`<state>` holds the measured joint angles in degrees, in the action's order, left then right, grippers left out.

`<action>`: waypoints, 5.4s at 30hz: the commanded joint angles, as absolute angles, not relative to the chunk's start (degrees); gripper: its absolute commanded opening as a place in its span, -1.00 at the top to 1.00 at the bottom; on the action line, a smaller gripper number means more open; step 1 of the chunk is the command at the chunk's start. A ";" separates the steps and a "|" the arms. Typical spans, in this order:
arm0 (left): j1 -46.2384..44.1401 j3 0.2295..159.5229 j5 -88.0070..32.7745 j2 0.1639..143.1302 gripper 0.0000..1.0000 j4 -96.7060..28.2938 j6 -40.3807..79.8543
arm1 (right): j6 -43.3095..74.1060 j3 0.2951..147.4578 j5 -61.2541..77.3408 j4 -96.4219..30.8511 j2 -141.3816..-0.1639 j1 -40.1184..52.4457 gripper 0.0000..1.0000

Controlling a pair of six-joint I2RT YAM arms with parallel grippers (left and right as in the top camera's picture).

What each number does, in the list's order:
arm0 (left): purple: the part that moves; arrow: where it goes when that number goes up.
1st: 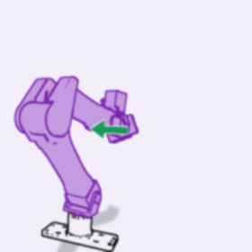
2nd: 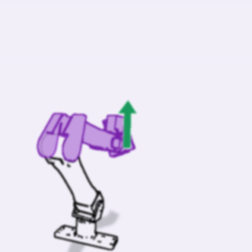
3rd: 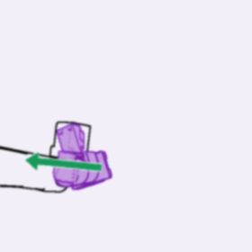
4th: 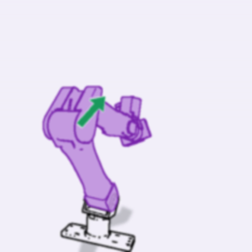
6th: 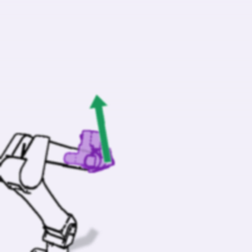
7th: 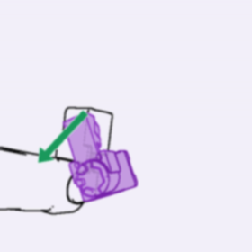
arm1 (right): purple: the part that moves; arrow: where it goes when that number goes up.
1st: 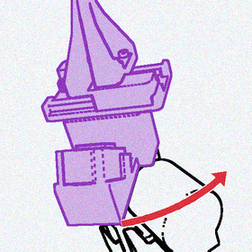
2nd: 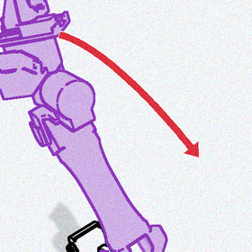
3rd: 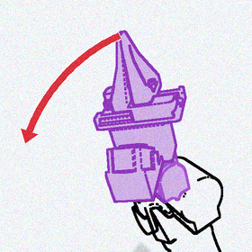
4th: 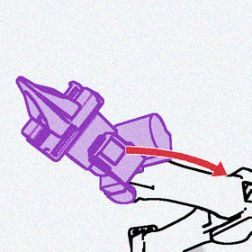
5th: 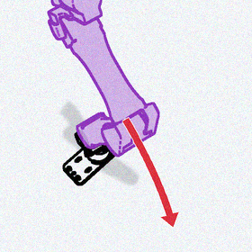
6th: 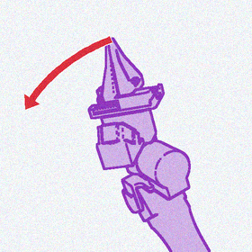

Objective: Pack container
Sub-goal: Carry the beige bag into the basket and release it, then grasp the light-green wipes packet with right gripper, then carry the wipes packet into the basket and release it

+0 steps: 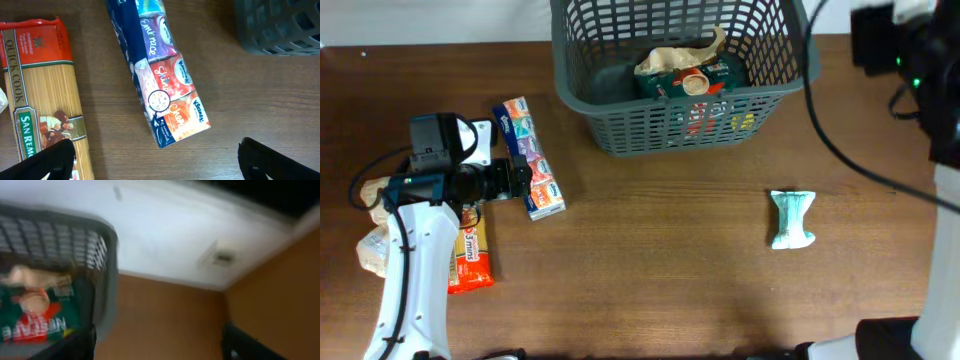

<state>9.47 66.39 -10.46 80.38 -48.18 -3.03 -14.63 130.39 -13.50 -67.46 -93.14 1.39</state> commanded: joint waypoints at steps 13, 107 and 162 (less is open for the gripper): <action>9.91 67.55 -10.04 80.68 -0.99 -47.90 -3.95 | -2.46 85.71 -4.73 -73.56 -87.90 -8.95 -0.65; 9.91 67.55 -10.24 80.68 -0.99 -48.71 -3.92 | -13.28 98.72 11.60 -11.99 -107.57 8.95 0.93; 9.87 67.55 -10.04 80.68 -0.99 -48.01 -3.95 | 2.02 122.54 0.36 -58.48 -94.17 -20.38 -0.58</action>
<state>9.47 66.39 -10.24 80.38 -48.21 -3.03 -2.59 122.50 1.26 -54.98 -94.43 -15.31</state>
